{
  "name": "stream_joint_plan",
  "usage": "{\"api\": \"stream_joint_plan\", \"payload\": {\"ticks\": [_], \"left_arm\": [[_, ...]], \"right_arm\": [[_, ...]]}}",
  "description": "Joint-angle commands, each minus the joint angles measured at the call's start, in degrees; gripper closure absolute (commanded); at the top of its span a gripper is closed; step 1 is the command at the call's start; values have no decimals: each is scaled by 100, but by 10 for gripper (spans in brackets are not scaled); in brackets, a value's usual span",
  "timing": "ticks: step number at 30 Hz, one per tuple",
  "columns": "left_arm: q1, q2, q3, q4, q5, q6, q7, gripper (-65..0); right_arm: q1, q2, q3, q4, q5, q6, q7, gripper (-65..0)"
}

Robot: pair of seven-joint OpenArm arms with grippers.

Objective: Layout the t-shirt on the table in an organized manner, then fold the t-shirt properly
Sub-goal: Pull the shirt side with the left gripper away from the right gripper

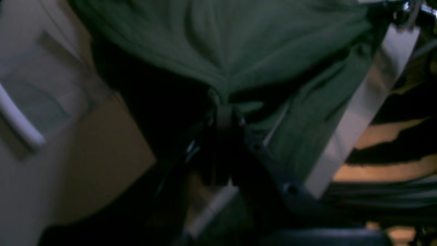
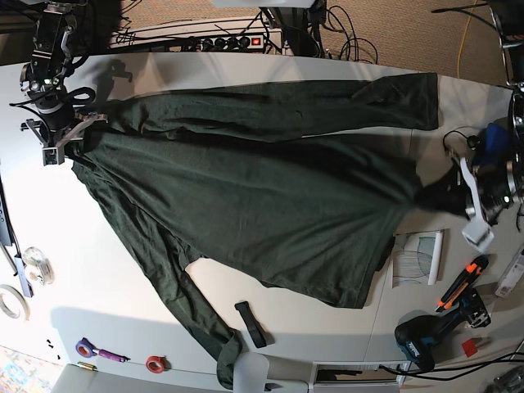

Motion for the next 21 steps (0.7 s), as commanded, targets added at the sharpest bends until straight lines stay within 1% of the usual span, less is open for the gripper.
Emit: {"api": "stream_joint_plan", "payload": {"ticks": [1,4,9,14,17,18,19,20,21], "left_arm": [[22,-111,-55,74,-160,14,-72,0],[306,-111,-55,74,-114,14,-70,0],[616,-109,-55,72,337,14,-94,0],[704,-109,-55,72,1132,14,-627,0],[704,-109,-52,72,1215,14,-638,0],[706,-109,-50,72,1215,14,-638,-69],[726,-109,-50,72,1213,14,-640,-159],[739,-109,-50,72,1213,14,-638,-235],[763,-109,-50,72,1215,14,-640,-286]], "right_arm": [[33,114,42,70,20,-24,140,-159],[33,114,42,70,20,-24,142,-159],[33,114,42,70,24,-24,142,-159],[33,114,42,70,24,-24,146,-159],[33,114,42,70,26,-24,153,-159],[33,114,42,70,24,-24,157,-159],[33,114,42,70,24,-24,155,-159],[33,114,42,70,22,-24,153,-159],[33,114,42,70,24,-24,151,-159]]}}
